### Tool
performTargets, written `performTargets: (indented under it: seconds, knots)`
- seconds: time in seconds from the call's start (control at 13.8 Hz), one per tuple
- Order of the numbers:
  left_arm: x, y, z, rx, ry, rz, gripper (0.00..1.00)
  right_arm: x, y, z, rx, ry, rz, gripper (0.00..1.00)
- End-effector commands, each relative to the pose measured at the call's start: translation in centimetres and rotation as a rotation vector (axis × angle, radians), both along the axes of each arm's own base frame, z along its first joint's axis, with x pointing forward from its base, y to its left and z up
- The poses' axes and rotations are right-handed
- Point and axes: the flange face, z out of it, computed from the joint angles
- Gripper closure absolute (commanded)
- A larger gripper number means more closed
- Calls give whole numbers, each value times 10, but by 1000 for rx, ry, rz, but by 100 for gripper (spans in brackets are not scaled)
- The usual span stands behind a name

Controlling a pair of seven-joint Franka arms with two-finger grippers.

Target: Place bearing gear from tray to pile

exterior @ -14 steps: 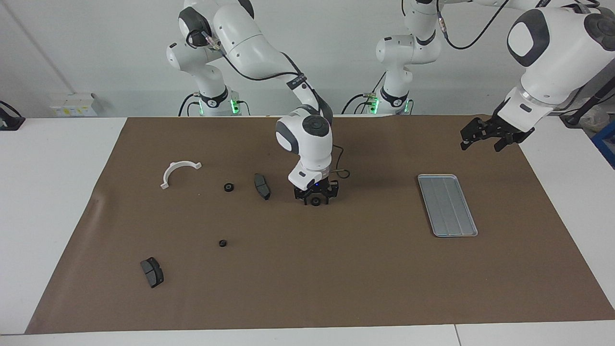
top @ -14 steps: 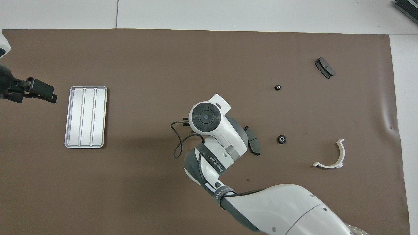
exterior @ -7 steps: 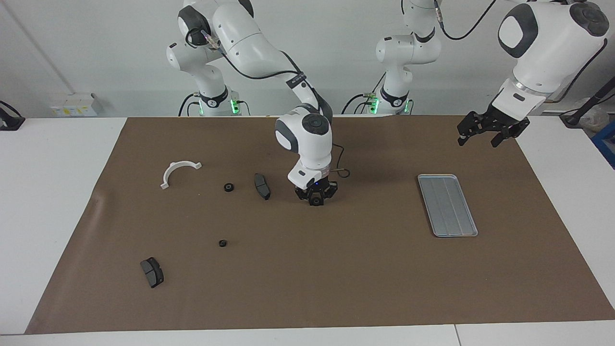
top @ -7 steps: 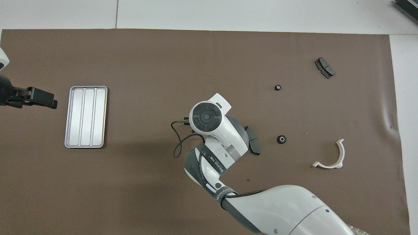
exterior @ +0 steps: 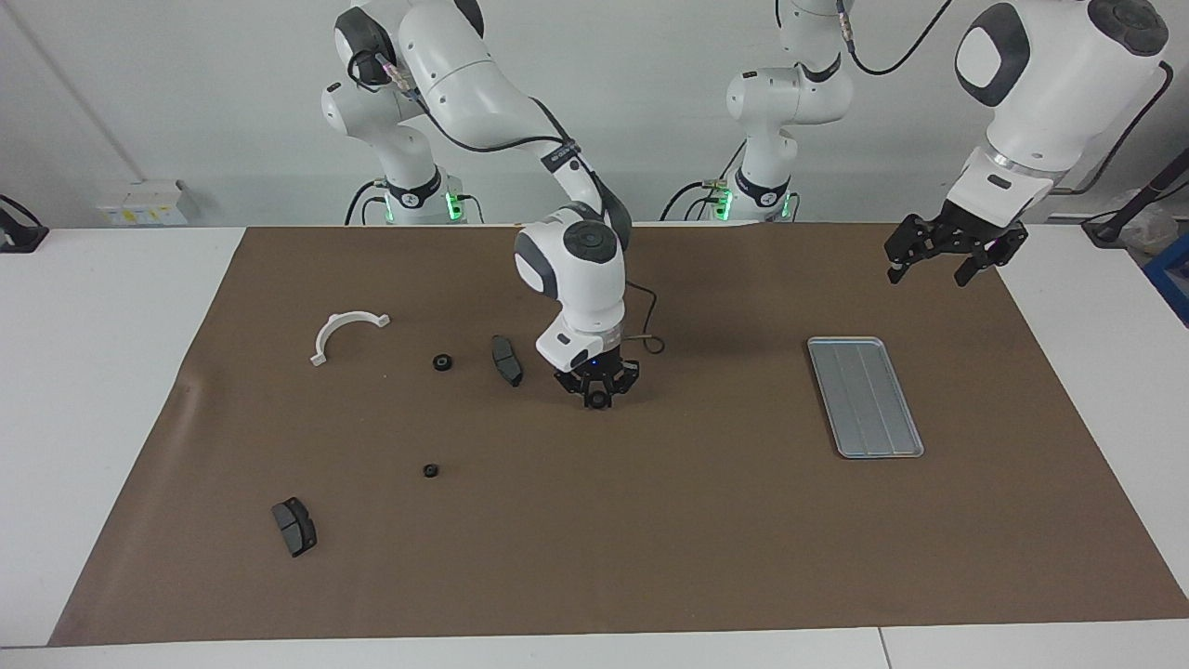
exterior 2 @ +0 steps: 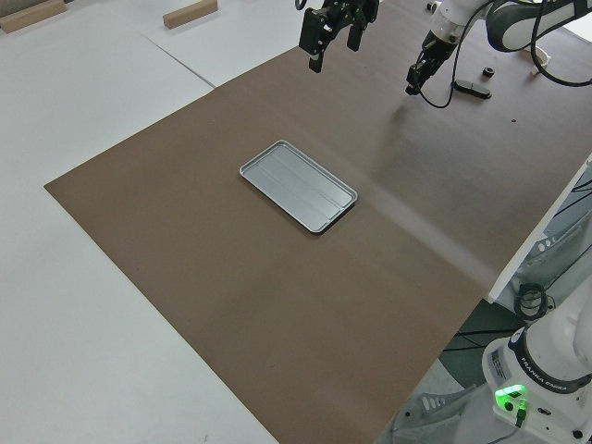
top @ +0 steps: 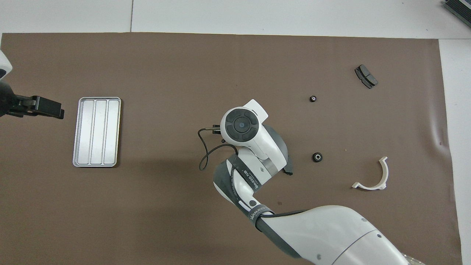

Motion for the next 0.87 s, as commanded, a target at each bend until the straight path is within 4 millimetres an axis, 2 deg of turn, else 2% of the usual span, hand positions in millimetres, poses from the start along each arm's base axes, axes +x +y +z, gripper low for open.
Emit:
performTargets:
  seconds: [0.0, 0.14, 0.29, 0.43, 0.65, 0.79]
  knots:
    - [-2, 3, 3, 14, -34, 6, 0, 6, -68, 44, -32, 3, 18, 95]
    - [0, 5, 7, 15, -45, 8, 0, 3, -127, 42, -63, 33, 48, 96]
    - [-1, 8, 8, 13, -43, 14, 0, 14, -180, 39, -81, 44, 82, 96]
    - [-1, 11, 8, 13, -45, 13, 0, 17, -236, 26, -86, 69, 104, 95]
    - [-6, 4, 6, 15, -25, 0, 0, 6, -295, 0, -92, 49, 147, 91]
    - [-7, 4, 5, 14, -19, 0, 0, 0, -329, -11, -98, 65, 157, 89]
